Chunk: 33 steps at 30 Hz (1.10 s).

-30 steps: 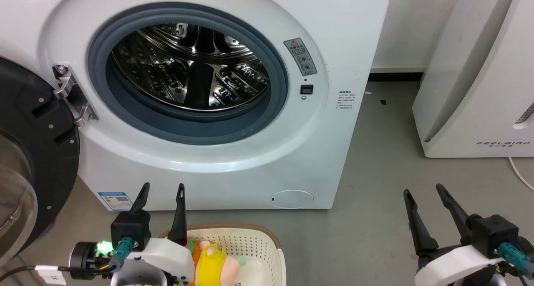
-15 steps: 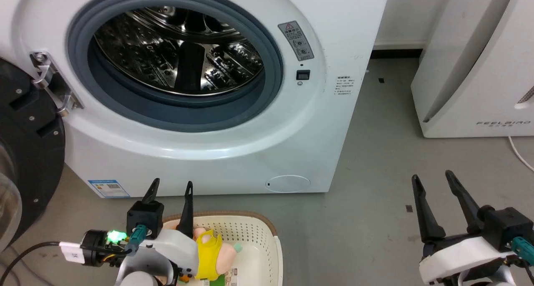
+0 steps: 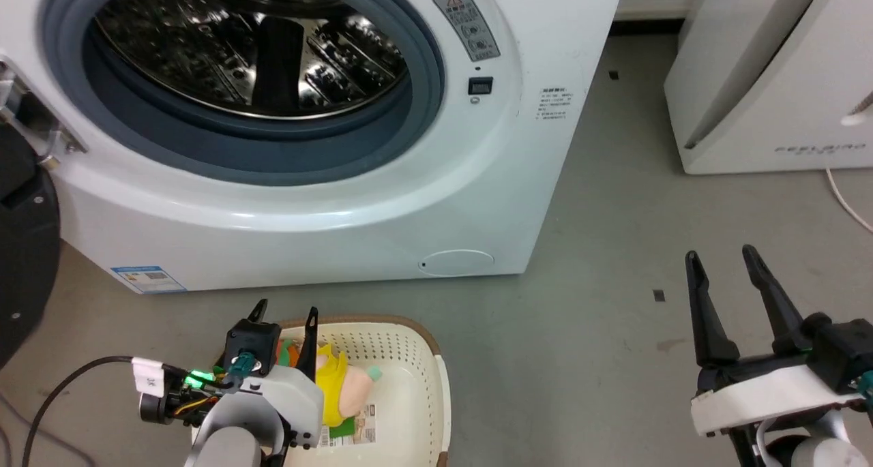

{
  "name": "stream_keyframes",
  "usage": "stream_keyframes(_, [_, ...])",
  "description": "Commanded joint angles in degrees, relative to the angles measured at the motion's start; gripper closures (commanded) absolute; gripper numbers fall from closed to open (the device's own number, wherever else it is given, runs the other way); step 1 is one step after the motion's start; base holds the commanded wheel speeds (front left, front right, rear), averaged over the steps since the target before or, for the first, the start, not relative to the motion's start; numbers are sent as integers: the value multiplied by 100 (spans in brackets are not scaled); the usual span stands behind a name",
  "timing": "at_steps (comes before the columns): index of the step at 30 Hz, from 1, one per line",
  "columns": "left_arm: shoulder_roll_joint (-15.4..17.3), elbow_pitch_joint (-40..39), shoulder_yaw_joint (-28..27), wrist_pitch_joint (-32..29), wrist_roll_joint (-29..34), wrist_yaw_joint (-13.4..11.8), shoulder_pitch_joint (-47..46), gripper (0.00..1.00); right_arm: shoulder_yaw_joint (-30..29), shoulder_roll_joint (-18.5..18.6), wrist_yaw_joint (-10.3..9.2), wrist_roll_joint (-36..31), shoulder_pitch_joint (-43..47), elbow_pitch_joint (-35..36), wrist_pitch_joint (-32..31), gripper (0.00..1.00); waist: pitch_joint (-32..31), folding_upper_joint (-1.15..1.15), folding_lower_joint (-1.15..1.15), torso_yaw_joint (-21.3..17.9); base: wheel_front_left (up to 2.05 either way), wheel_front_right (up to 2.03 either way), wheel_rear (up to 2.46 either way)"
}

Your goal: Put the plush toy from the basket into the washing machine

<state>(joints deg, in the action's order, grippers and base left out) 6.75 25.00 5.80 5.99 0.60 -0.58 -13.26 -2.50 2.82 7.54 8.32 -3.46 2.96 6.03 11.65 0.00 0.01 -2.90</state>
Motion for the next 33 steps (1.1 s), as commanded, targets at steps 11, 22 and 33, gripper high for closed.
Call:
stream_keyframes(11, [251, 1183, 243, 117, 102, 7, -652, 0, -43, 3, -3, 232, -363, 170, 172, 0, 709, 0, -1, -253, 0, 0, 0])
stream_keyframes(22, [437, 1955, 403, -290, 45, 123, -1221, 0, -72, 4, -3, 417, -654, 299, 304, 0, 1495, 0, -1, -453, 0, 0, 0])
stream_keyframes(33, [603, 2619, 456, -721, -136, 122, -1754, 0, -144, 4, -4, 570, -966, 443, 435, 0, 2265, 0, -1, -588, 0, 0, 0])
